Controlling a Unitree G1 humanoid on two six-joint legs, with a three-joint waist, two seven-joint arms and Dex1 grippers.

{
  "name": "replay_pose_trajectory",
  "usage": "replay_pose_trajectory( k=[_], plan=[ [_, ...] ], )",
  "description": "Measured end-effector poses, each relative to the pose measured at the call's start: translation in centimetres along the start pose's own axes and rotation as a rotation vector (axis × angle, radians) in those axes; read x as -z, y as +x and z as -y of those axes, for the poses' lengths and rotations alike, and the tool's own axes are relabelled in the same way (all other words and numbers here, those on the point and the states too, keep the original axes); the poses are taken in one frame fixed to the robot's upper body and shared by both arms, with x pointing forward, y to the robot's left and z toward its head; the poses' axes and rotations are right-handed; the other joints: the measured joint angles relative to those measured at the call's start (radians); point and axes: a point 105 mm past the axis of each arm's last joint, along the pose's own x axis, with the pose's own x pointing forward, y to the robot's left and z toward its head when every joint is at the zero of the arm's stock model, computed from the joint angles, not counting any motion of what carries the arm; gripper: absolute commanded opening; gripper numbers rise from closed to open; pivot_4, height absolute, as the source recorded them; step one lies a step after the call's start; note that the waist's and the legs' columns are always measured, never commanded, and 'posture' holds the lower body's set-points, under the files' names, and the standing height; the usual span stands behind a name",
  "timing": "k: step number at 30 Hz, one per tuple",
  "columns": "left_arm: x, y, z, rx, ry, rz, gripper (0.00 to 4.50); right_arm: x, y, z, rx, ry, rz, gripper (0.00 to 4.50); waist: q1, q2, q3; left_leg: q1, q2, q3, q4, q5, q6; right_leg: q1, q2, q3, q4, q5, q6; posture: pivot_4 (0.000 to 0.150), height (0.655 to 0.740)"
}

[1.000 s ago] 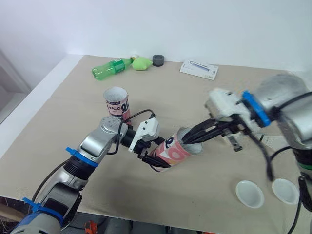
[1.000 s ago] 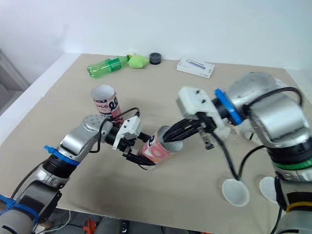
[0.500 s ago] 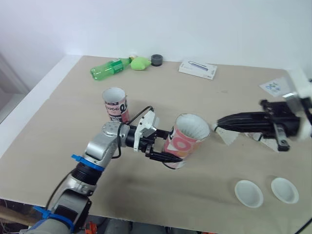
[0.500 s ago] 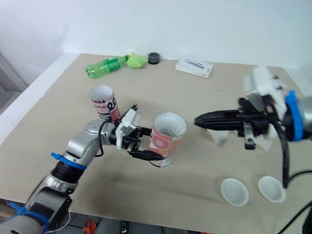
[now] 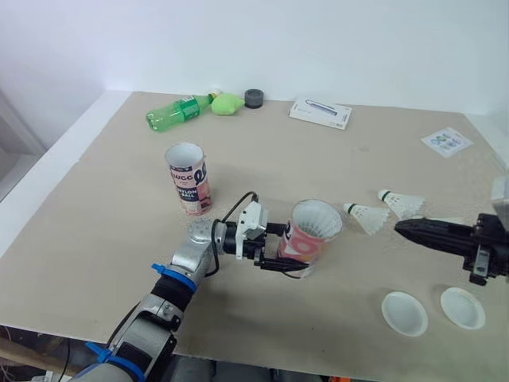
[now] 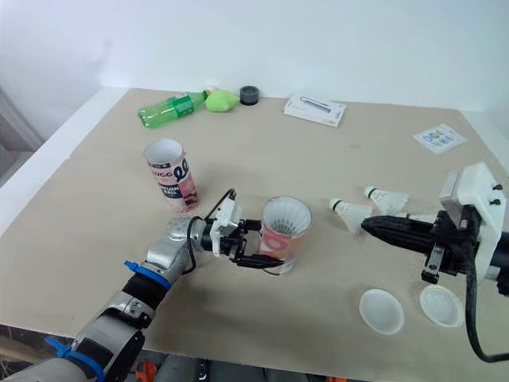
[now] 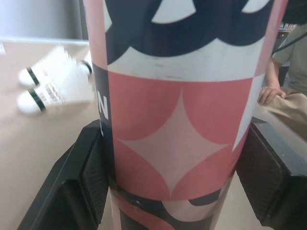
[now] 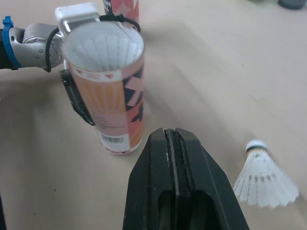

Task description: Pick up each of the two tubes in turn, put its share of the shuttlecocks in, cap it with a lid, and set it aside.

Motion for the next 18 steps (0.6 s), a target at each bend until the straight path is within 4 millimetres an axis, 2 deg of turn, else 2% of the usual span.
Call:
replay_pose_trajectory(
  k=[6,11,13,15,16,17,18],
  plan=[
    [0.2,-0.7,0.2,0.015,0.024,-0.011,3.26,2.4,-1.3,-0.8,0.046,0.079,-0.078,0.17,0.001,-0.001,0.0,0.0,0.0,0.0,0.0,0.0,0.0,0.001,0.0,0.0,0.0,-0.001,0.001,0.15,0.7294],
    [0.4,-0.8,0.6,0.014,-0.007,-0.005,3.26,4.0,-3.3,-0.4,0.121,0.159,-0.116,0.17,0.0,-0.002,0.0,0.003,0.0,0.0,0.0,0.0,0.0,0.003,0.0,0.0,-0.001,-0.001,0.001,0.15,0.7294],
    [0.5,-0.9,0.6,0.007,-0.013,0.001,3.26,4.3,-3.8,-0.2,0.139,0.176,-0.127,0.68,-0.001,-0.002,0.0,0.004,0.001,0.0,0.0,0.0,0.0,0.003,0.0,0.0,-0.001,-0.001,0.001,0.15,0.7294],
    [0.6,-0.9,0.7,0.002,-0.013,0.006,3.26,4.8,-4.2,-0.3,0.146,0.191,-0.146,0.97,-0.001,-0.003,0.0,0.004,0.001,0.0,0.0,0.0,0.0,0.003,0.0,0.0,-0.001,-0.001,0.001,0.15,0.7294],
    [0.7,-0.9,0.8,-0.003,-0.014,0.013,3.26,5.2,-4.7,-0.5,0.143,0.197,-0.173,1.51,0.0,-0.003,0.0,0.004,0.001,0.0,-0.001,0.0,0.0,0.003,0.0,0.0,-0.001,-0.001,0.001,0.15,0.7294],
    [0.7,-1.0,1.0,-0.01,-0.012,0.022,3.26,5.8,-5.0,-0.7,0.137,0.204,-0.21,1.67,0.0,-0.004,0.0,0.004,0.001,0.0,-0.001,0.0,0.0,0.003,0.0,0.0,-0.001,-0.002,0.001,0.15,0.7294],
    [0.8,-1.1,1.2,-0.018,-0.008,0.029,3.26,6.5,-5.5,-0.6,0.149,0.192,-0.262,2.39,-0.001,-0.004,0.0,0.004,0.001,0.0,-0.001,0.0,0.0,0.003,0.0,0.0,-0.001,-0.002,0.001,0.15,0.7294]
  ],
)
